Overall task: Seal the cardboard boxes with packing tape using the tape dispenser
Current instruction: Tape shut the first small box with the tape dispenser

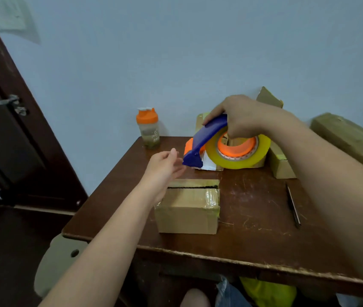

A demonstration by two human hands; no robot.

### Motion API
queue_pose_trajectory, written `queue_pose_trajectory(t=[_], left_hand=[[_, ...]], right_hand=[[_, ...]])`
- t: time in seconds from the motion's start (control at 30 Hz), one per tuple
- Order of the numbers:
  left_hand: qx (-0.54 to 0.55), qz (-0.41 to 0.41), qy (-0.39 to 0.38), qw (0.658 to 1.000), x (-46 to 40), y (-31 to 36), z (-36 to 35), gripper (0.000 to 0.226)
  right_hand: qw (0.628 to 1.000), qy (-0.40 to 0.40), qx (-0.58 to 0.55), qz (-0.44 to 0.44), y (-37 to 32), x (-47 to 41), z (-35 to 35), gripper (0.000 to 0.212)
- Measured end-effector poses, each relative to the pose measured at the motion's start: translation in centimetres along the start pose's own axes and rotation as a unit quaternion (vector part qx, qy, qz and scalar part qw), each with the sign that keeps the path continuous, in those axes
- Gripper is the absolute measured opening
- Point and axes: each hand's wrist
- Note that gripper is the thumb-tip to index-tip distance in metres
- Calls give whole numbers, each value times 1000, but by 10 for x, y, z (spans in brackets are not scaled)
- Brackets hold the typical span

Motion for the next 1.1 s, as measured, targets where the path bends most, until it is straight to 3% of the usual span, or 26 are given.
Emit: queue_pose_trajectory(t=[0.07,0.13,0.2,0.27,0.4,0.87,1.1], left_hand=[[190,105,-59,974,7,10,3,35],[336,173,-99,921,13,17,10,36],[419,186,-105,883,14,19,19,36],[446,185,-90,871,14,16,27,38],[409,191,-96,887,20,11,38,23],[375,184,-87,905,18,-9,56,21],[178,175,-45,967,12,-6,61,29]], right_hand=[[1000,1,-22,20,-11,-2,-1,62],[999,0,-29,30,-21,-2,-1,64],[999,-1,-28,32,-29,-1,-2,66],[999,-7,-35,28,-35,0,-3,67],[998,-13,-56,33,-43,1,-7,66],[994,-18,-97,42,-52,1,-18,64],[993,-64,-93,20,-42,7,-27,68]])
Point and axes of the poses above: each hand's wrist, its own x-axis away from the middle knuckle, its own z-axis out of the back of the hand, y = z × x, and after that the axes turned 3 degrees about -x, right-handed
